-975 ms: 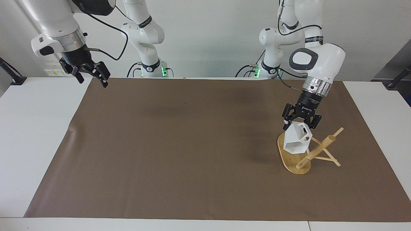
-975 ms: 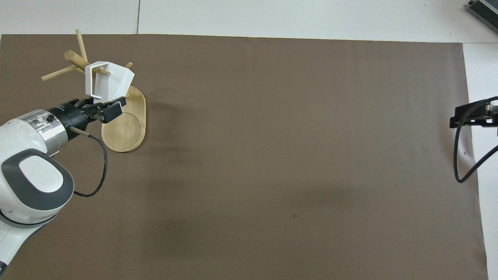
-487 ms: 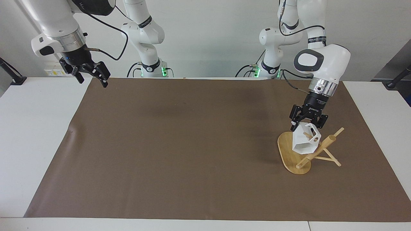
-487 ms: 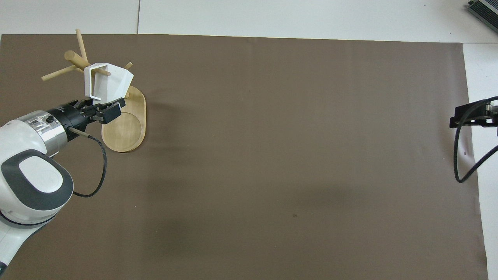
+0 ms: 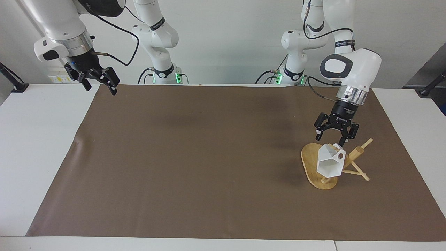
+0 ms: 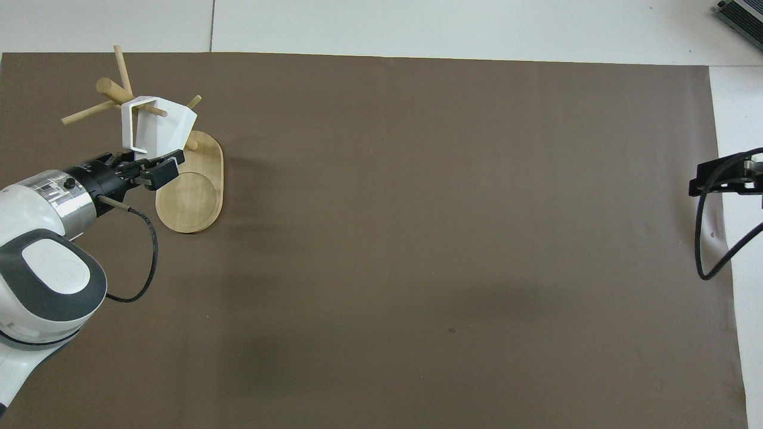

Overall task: Hang cup on rack
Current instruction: 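Open the left gripper and pull it back from the hung mug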

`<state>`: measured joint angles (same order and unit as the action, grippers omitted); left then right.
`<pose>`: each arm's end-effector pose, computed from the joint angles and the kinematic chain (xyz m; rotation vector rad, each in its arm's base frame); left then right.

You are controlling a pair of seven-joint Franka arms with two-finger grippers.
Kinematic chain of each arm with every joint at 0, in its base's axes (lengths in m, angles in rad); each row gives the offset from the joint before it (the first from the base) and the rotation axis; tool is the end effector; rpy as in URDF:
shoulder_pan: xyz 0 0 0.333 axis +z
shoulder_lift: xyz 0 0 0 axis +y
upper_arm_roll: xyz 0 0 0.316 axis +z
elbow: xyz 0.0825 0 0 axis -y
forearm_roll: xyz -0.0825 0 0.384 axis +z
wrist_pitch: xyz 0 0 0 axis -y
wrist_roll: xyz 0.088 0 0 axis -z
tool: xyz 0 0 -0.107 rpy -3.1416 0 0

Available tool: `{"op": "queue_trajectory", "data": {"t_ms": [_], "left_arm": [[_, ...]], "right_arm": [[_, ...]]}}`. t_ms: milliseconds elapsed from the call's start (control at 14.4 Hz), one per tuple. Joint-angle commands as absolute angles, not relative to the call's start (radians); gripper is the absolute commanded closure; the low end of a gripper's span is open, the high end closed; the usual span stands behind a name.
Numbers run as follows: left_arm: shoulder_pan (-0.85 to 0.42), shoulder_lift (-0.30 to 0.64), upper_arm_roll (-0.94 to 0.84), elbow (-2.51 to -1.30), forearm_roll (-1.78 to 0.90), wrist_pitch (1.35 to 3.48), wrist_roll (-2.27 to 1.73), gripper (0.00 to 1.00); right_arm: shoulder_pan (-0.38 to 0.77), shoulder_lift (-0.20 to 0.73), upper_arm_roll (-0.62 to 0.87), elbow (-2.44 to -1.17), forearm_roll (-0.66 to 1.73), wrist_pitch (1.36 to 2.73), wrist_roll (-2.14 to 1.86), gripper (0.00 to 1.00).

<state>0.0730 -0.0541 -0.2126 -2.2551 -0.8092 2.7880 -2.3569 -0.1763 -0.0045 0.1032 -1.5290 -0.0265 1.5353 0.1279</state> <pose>0.5476 -0.0448 0.4413 0.2959 2.4318 -0.3546 0.5483 -0.0429 0.6435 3.0990 -0.3142 0.0179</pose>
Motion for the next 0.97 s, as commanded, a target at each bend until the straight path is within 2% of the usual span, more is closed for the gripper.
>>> {"op": "queue_trajectory", "data": {"t_ms": [0, 348, 627, 905], "left_arm": [[0.078, -0.075, -0.216, -2.263, -0.695, 2.754, -2.332, 0.00], [0.081, -0.107, -0.215, -2.177, -0.456, 2.481, -2.017, 0.00], [0.081, -0.190, -0.167, -2.162, -0.453, 2.283, -1.653, 0.00], [0.081, -0.207, -0.098, -2.044, -0.402, 2.044, -1.401, 0.00]], "right_arm": [[-0.183, -0.009, 0.106, -1.534, -0.020, 1.525, 0.103, 0.00], [-0.183, -0.009, 0.106, -1.534, -0.020, 1.525, 0.103, 0.00], [-0.183, -0.009, 0.106, -1.535, -0.020, 1.525, 0.103, 0.00], [-0.183, -0.009, 0.106, -1.534, -0.020, 1.525, 0.103, 0.00]]}}
